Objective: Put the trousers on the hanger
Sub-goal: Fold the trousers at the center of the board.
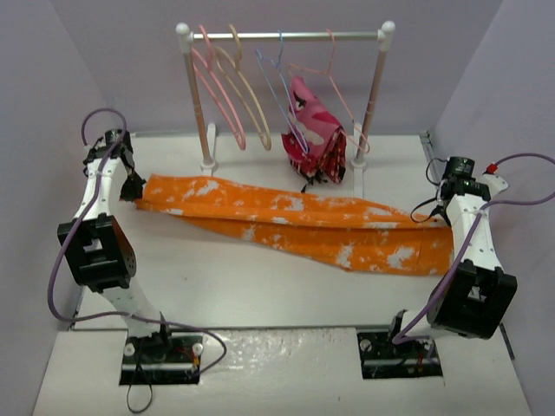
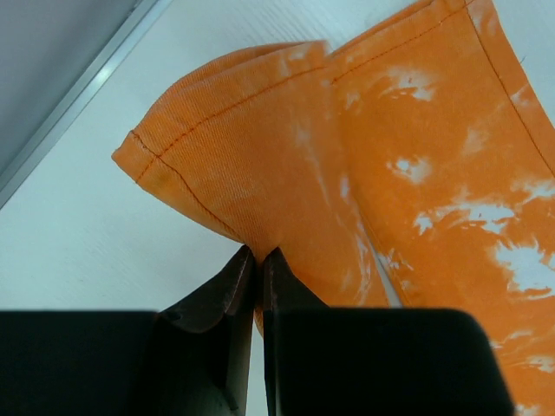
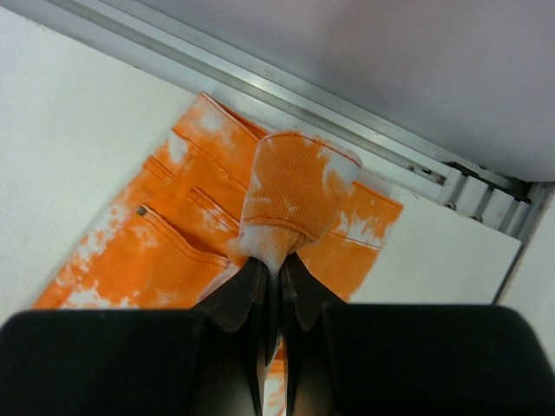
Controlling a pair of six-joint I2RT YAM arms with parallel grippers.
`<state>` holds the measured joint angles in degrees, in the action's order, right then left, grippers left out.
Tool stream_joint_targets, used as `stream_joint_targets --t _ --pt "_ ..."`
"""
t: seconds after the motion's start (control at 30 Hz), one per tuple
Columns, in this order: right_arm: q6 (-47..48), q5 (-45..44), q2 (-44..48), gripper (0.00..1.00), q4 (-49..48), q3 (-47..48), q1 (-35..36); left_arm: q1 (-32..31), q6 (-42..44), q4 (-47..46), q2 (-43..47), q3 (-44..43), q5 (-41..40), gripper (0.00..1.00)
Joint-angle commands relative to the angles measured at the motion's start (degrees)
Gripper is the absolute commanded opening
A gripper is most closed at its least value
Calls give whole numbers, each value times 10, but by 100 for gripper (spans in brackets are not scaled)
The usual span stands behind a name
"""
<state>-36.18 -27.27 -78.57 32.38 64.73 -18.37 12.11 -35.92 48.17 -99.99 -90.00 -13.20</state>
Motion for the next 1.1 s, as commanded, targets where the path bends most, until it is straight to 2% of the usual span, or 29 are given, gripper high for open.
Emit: stream_joint_targets --t 0.0,0.07,0.13,0.23,0.33,0.8,1.0,1.07 --pt "-4 -106 -69 0 -62 73 -16 18 30 26 -72 -117 -78 0" --pt "1 -122 -89 0 -63 86 -11 15 32 72 -96 -163 -82 0" --pt "6 -136 -97 0 -62 96 -11 7 39 92 -92 -165 -88 0" --pt "8 -151 -100 0 -65 99 -12 5 52 62 -51 -110 -96 0" --pt "7 -158 -107 0 -74 102 -12 12 55 39 -30 -94 -89 0" --pt "9 -164 -186 0 -99 147 -15 5 61 117 -192 -299 -56 0" --pt "33 -147 -235 0 -109 188 -12 -2 62 159 -274 -389 -44 7" --pt "46 -144 -253 0 -113 204 -8 -3 64 167 -297 -429 -37 13"
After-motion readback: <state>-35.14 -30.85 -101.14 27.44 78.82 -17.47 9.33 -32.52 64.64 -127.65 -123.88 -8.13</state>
